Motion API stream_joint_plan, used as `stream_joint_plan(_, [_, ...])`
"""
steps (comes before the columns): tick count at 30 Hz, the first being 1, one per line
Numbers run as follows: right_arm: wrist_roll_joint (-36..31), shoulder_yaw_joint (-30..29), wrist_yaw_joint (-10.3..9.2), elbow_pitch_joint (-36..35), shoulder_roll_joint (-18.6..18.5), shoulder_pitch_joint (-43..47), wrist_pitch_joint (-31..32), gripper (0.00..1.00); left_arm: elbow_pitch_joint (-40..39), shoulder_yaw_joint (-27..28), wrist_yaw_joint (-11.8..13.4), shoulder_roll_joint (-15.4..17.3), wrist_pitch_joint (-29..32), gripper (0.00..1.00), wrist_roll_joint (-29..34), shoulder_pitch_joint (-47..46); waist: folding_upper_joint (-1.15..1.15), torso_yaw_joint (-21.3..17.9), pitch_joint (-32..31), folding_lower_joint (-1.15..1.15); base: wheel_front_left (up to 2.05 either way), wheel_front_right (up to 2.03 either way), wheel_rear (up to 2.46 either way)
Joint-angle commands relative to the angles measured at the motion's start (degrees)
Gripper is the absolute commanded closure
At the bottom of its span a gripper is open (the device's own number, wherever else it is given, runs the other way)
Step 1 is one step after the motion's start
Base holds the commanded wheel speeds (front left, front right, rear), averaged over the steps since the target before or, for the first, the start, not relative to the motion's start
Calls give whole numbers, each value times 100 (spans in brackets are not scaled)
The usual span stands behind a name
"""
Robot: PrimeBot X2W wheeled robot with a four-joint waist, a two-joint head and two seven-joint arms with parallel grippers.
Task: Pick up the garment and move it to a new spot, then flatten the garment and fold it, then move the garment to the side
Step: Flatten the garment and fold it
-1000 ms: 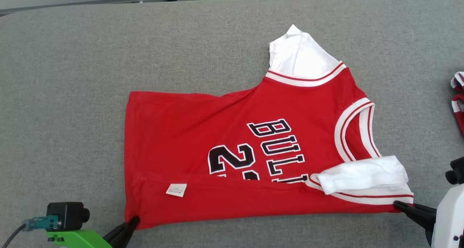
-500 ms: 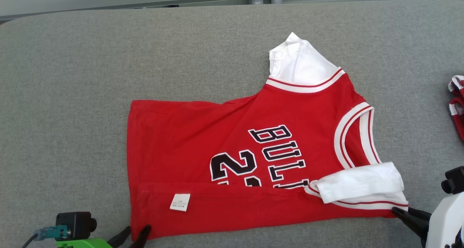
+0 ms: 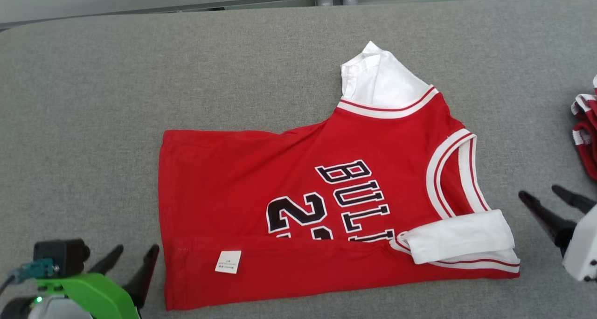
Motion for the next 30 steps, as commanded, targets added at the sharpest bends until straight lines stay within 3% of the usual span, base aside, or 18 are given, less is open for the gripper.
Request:
stream_joint_plan(1, [-154,42,3,30,15,-298,-126,0,3,60,5,68,37,0,141,-297,69,33,209,0,0,0,0])
stream_joint_plan(6, [-675,603,3,411,-24,-1668,-332,0,362,-53,-192,-82,374,0,516,-1502,69,179,732,0,0,0,0])
stream_joint_plan(9, [-1072,1126,3,920,60,-2924,-283,0,882,-299,-471,-368,845,0,747,-2582,69,341,1175,0,0,0,0])
stream_joint_plan(16, [-1538,1846,2,2017,135,-4767,79,0,1845,-725,-1054,-875,1474,0,983,-4024,69,620,1690,0,0,0,0])
stream_joint_plan(24, [-1680,2534,2,2984,345,-5865,141,0,2543,-902,-1511,-1233,1803,0,831,-4667,69,827,1921,0,0,0,0])
stream_joint_plan(30, [-1651,2496,2,3488,469,-6080,19,0,2837,-960,-1685,-1418,1877,0,705,-4798,69,938,2000,0,0,0,0])
